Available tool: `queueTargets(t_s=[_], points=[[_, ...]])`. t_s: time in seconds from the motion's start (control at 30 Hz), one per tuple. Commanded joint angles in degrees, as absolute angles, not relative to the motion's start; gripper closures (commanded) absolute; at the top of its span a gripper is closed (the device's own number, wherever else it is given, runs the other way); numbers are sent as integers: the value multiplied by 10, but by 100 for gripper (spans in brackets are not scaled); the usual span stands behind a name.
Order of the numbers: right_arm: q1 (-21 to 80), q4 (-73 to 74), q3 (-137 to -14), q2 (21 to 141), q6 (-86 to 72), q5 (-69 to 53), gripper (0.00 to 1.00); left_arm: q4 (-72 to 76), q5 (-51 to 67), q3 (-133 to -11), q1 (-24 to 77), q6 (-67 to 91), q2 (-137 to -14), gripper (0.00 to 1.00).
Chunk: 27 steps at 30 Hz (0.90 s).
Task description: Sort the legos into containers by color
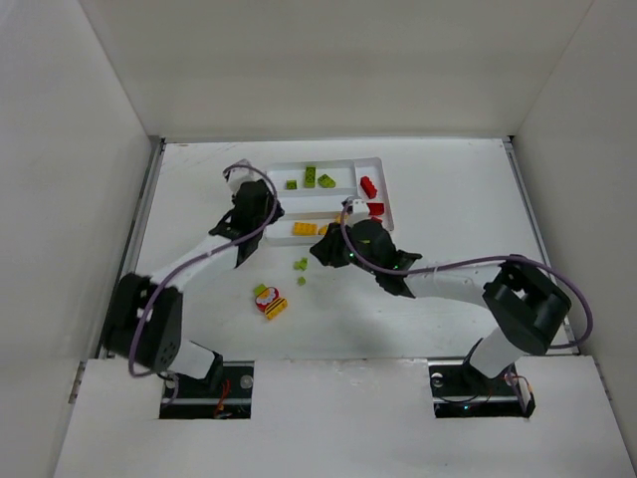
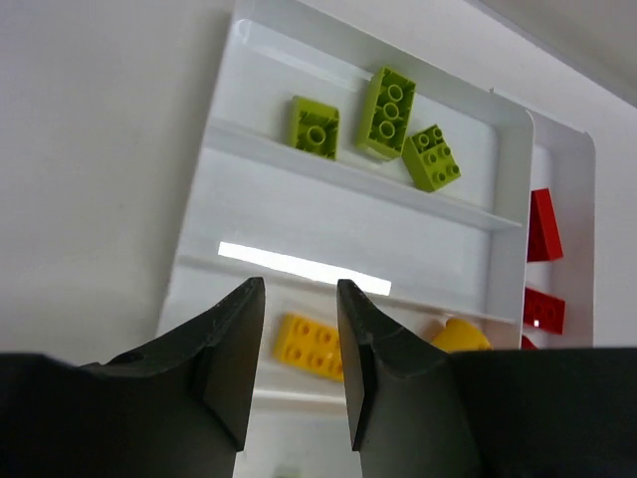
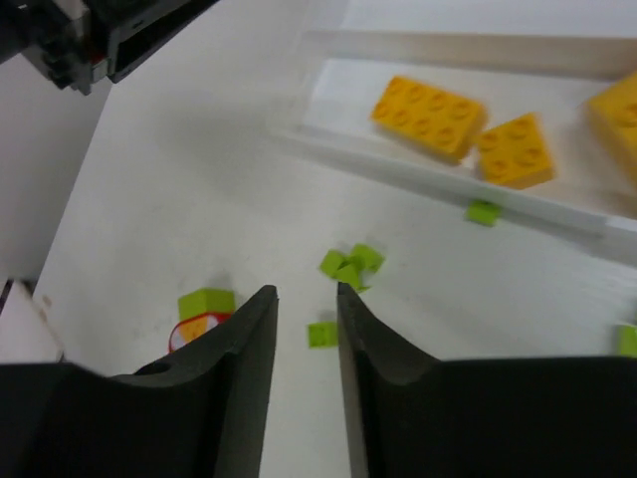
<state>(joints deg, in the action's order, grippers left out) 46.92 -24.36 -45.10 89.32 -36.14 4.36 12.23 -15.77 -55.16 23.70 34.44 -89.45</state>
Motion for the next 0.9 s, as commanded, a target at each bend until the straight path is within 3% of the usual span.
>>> queueTargets(t_s=[0.0,0.13,0.27,0.43,0.5,0.57,0.73,0.87], points=[[507,-223,-502,917,-313,-1,61,138,-196,-436,242,370,-773,68],[532,-204,-527,943,-295,3,51,107,-215,-322,236,411,-644,68],[537,-185,-540,960,-291,22,48,56,-216,-257,239,435,-559,68],[558,-136,-555,980,-292,71,69,11,-228,-200,243,445,-469,75],[570,-129,-552,990,-293,107,71,8,-231,-184,238,441,-441,76],[580,-116,-553,1007,-285,135,67,14,-233,-168,232,439,-422,77],[584,-101,-562,1027,-262,162,43,58,-229,-134,228,434,-386,76],[590,-100,-572,1041,-260,160,41,82,-222,-120,225,426,-382,74]])
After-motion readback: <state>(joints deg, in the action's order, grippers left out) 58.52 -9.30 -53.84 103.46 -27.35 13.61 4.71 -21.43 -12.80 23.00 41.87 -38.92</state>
